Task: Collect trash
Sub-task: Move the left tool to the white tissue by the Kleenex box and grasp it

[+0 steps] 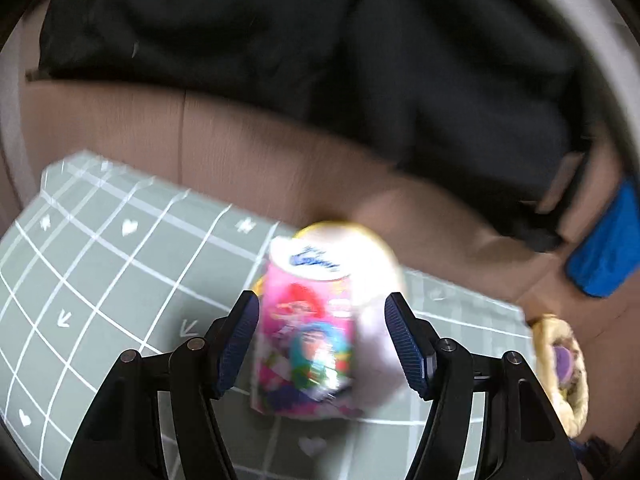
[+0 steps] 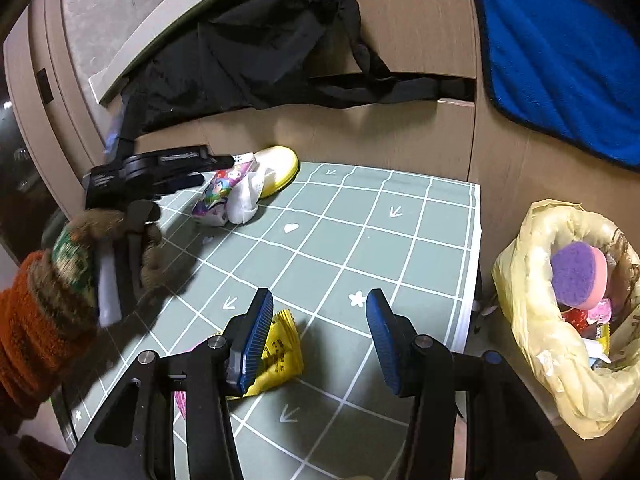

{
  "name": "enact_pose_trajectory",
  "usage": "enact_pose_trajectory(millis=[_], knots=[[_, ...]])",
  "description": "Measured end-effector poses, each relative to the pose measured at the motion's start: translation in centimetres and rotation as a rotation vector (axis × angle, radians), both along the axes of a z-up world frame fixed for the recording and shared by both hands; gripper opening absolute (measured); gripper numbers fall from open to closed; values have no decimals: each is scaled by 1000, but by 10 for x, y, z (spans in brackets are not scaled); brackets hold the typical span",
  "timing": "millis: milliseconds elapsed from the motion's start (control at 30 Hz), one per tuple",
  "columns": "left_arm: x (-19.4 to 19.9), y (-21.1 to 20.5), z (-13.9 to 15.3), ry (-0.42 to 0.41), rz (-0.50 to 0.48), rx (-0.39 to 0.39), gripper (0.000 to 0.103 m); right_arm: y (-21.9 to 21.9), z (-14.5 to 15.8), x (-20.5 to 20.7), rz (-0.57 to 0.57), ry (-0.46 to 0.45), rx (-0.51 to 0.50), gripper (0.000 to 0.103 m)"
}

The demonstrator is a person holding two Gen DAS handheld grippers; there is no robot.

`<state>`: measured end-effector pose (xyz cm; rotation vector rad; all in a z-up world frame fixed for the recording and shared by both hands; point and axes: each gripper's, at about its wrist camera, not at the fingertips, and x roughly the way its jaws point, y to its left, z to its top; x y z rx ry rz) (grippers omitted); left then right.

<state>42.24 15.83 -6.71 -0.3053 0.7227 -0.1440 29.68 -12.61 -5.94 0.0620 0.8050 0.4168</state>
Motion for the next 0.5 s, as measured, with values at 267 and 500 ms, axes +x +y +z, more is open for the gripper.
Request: enact_pose_trajectory(millis=[267,500], knots=[[-2,-52,-9,6,-164,154,59,-7,-7,-2,-22,20,44,46],[13,-50,-33,115,-115,161,17,-16,2,-23,-33,-24,9,46]])
